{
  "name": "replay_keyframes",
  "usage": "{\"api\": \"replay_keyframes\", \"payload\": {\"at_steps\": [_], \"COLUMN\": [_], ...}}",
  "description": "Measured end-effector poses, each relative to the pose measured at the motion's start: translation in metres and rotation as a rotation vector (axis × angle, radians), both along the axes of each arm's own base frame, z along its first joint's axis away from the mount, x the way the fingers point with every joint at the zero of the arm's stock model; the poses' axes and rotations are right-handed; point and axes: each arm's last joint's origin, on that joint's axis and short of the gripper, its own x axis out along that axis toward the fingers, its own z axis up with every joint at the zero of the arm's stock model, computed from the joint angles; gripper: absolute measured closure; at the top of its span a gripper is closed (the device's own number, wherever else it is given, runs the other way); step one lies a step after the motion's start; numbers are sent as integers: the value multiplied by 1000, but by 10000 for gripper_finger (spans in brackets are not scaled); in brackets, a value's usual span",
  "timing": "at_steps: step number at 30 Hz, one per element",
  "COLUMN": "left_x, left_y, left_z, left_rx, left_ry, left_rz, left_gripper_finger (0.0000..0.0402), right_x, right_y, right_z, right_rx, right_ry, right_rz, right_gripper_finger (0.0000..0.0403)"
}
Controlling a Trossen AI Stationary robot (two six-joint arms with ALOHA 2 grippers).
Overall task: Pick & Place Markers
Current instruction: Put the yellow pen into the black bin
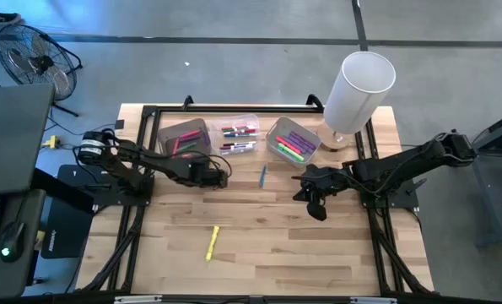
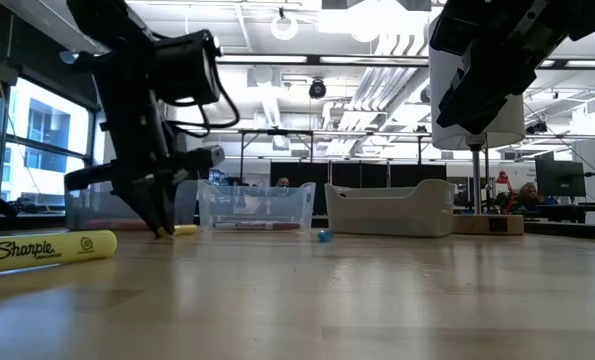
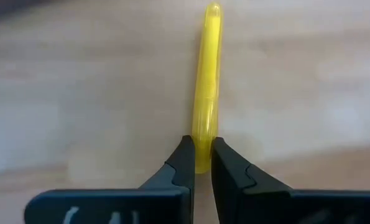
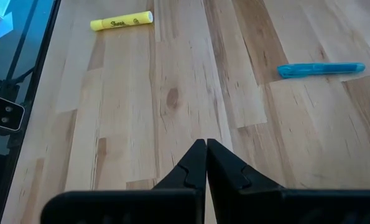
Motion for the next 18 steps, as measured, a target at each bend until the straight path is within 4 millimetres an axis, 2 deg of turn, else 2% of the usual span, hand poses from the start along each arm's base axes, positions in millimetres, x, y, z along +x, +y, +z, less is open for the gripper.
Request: {"api": "replay_keyframes", "payload": {"at_steps": [6,11,15,18], "left_x": [24,43,41,22], "left_y": [-24,-38,-37,-22], "left_z": [25,59,98,122], "left_rx": [-70,-26,-3,21], "left_ry": [-70,-125,-59,48], "left_rz": [-129,-228,-316,-306], "left_gripper_finger": [381,381,381,381], "right_x": [0,0,0,0], "right_y": [0,0,0,0], "right_z": [0,0,0,0], "right_rx": [1,-13,-19,-17], "right_ry": [2,0,-1,-4], "right_rz": [4,13,16,14], "right_gripper_finger": [402,401,402,401]}}
